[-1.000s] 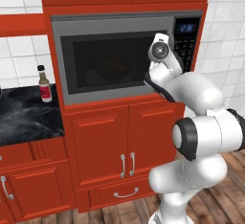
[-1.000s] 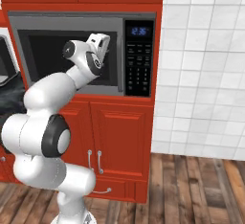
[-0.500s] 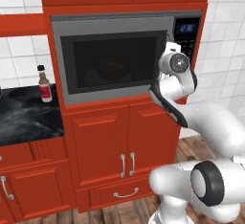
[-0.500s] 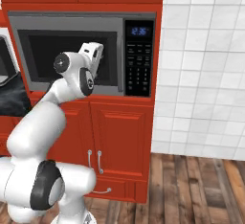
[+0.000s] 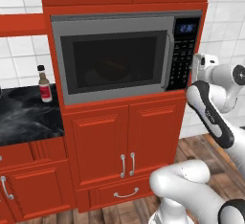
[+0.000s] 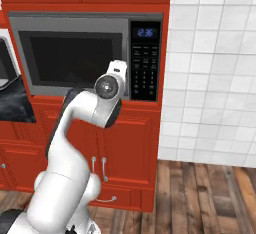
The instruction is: Pick the carrot from the sink and place it in the bowl. Then pick the bowl and place it in the microwave. Then close the microwave door and press the start button.
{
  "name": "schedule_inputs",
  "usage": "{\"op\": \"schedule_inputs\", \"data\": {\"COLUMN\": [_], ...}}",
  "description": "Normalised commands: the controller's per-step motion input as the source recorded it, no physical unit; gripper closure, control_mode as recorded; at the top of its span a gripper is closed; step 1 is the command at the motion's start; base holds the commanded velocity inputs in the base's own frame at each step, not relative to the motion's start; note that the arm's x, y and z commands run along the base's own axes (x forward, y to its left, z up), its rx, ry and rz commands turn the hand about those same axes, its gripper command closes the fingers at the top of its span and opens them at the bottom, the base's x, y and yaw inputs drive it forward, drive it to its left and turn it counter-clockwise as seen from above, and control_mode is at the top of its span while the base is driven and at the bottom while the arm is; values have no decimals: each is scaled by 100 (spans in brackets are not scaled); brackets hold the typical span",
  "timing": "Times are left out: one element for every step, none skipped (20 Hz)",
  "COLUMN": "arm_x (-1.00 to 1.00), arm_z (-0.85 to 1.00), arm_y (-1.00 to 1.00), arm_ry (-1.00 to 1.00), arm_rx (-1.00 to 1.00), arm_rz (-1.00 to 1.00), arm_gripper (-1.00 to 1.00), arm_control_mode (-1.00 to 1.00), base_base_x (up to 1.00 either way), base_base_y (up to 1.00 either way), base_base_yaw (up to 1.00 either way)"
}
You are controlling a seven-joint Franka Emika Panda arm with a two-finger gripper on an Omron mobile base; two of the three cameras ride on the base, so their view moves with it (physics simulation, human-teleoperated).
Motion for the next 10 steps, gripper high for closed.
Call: {"op": "schedule_inputs", "data": {"arm_x": [-47, -41, -39, -44, -44, -46, -47, -41, -30, -14], "arm_z": [-8, -6, -7, -16, -21, -34, -40, -44, -41, -33], "arm_y": [-99, -89, -81, -81, -75, -66, -55, -32, -4, 0], "arm_ry": [-4, -6, -9, -10, -13, -16, -17, -16, -13, -13], "arm_rx": [0, 0, 0, 0, 0, 0, 0, 0, 0, 0], "arm_rz": [32, 32, 31, 31, 31, 29, 27, 21, 11, 0], "arm_gripper": [-100, -100, -100, -100, -100, -100, -100, -100, -100, -100], "arm_control_mode": [-100, -100, -100, -100, -100, -100, -100, -100, -100, -100], "base_base_x": [0, 0, 0, 0, 0, 0, 0, 0, 0, 0], "base_base_y": [0, 0, 0, 0, 0, 0, 0, 0, 0, 0], "base_base_yaw": [0, 0, 0, 0, 0, 0, 0, 0, 0, 0]}}
